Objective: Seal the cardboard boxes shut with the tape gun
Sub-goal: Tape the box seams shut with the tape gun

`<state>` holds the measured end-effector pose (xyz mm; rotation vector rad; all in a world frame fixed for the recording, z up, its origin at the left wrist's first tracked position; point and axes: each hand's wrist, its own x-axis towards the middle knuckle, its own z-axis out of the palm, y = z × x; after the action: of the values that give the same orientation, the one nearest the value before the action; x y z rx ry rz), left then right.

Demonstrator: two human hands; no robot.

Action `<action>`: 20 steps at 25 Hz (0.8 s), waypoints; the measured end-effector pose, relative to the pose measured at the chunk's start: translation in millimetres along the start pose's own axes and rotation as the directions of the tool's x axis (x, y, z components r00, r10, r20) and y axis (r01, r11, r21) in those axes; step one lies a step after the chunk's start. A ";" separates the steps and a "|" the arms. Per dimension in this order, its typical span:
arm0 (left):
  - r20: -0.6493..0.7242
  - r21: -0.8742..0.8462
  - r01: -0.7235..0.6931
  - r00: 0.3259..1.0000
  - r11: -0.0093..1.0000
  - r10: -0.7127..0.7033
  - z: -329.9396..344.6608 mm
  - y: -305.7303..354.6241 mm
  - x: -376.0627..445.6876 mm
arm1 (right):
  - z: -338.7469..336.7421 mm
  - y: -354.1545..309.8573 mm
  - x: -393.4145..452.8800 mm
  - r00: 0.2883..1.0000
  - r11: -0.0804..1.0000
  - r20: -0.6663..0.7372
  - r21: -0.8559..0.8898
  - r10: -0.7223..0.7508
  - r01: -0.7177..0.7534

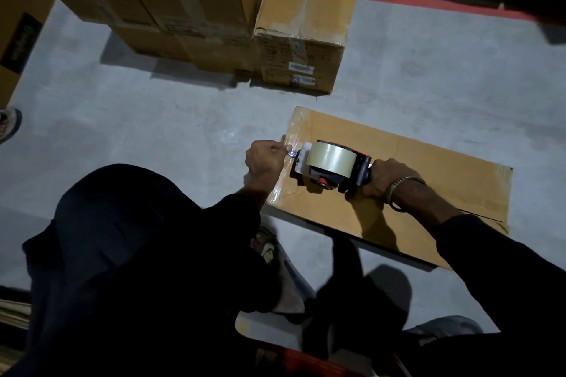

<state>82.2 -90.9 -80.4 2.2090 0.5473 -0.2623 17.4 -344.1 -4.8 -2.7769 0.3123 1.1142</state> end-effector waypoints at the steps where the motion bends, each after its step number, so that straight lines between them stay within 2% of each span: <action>1: 0.009 -0.003 0.007 1.000 1.000 -0.007 -1.2 0.7 0.0 | 1.2 -2.2 -0.4 0.999 1.000 -0.041 -0.014 0.020 -0.021; 3: 0.023 -0.012 0.028 0.999 1.000 -0.028 -2.3 -0.2 1.3 | 5.1 -8.9 -1.2 0.994 0.999 -0.106 -0.042 0.024 -0.029; 6: 0.048 -0.022 0.026 0.999 0.999 -0.024 -3.6 -1.9 4.0 | 7.3 -3.6 -6.6 0.990 0.996 -0.133 -0.067 0.042 -0.051; 11: 0.055 -0.019 0.042 0.998 0.999 -0.041 -4.3 -0.9 5.4 | 4.1 62.2 -30.1 0.986 0.981 -0.053 -0.103 0.160 -0.165; 16: 0.015 0.003 0.050 0.999 0.999 -0.050 -2.5 5.7 -2.5 | 4.7 53.2 -28.6 0.984 0.980 -0.135 -0.142 0.118 -0.137; 20: 0.043 0.018 0.069 0.997 0.997 -0.069 -4.7 8.8 -0.8 | 3.7 63.8 -35.1 0.987 0.983 -0.078 -0.111 0.138 -0.146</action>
<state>85.6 -92.4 -71.2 2.1975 0.6002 -0.3518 -25.1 -400.3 14.0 -2.9423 0.4753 1.1002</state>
